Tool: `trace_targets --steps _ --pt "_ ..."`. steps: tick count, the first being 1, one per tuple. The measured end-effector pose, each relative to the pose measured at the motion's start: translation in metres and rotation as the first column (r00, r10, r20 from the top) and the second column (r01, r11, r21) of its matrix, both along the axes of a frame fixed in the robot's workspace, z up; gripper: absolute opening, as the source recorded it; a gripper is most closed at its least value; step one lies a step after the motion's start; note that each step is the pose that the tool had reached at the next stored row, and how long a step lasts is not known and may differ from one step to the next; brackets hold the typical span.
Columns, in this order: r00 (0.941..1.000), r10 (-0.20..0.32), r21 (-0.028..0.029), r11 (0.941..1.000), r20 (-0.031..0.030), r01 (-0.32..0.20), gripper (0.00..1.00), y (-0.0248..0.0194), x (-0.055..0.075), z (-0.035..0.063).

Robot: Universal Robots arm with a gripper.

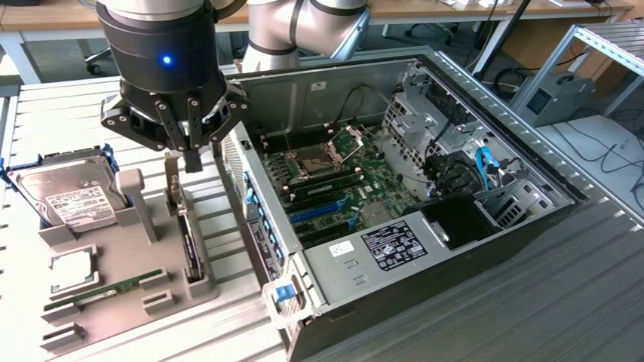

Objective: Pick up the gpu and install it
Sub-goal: 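Reach for the gpu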

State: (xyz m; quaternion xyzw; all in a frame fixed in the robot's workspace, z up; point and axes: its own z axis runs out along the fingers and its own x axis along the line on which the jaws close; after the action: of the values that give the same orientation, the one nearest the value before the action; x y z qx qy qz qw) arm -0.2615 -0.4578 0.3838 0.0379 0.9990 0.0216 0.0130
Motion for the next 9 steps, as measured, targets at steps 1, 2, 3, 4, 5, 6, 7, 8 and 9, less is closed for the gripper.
trace_targets --steps 1,2,3,4,5,6,7,8,9 --pt "1.0 0.0 0.0001 1.0 0.0001 0.0 0.11 -0.0004 0.0 -0.0001" --pt "1.0 0.0 0.0 1.0 0.0001 0.0 0.11 -0.0011 0.0 -0.0001" --pt "1.0 0.0 0.0 1.0 0.0 0.0 0.11 -0.0018 0.0 -0.0001" --pt "1.0 0.0 0.0 1.0 0.0 0.0 0.11 -0.0022 0.0 -0.0001" --pt "1.0 0.0 0.0 1.0 0.0 0.0 0.11 -0.0026 0.0 -0.0002" --pt "1.0 0.0 0.0 1.0 0.0 0.0 0.11 -0.0029 0.0 -0.0002" --pt "1.0 0.0 0.0 1.0 0.0001 0.0 0.11 -0.0032 0.0 -0.0002" --pt "1.0 0.0 0.0001 1.0 0.0001 0.0 0.11 -0.0034 0.0 -0.0003" --pt "1.0 0.0 0.0 1.0 0.0001 0.0 0.11 -0.0037 0.0 -0.0003"
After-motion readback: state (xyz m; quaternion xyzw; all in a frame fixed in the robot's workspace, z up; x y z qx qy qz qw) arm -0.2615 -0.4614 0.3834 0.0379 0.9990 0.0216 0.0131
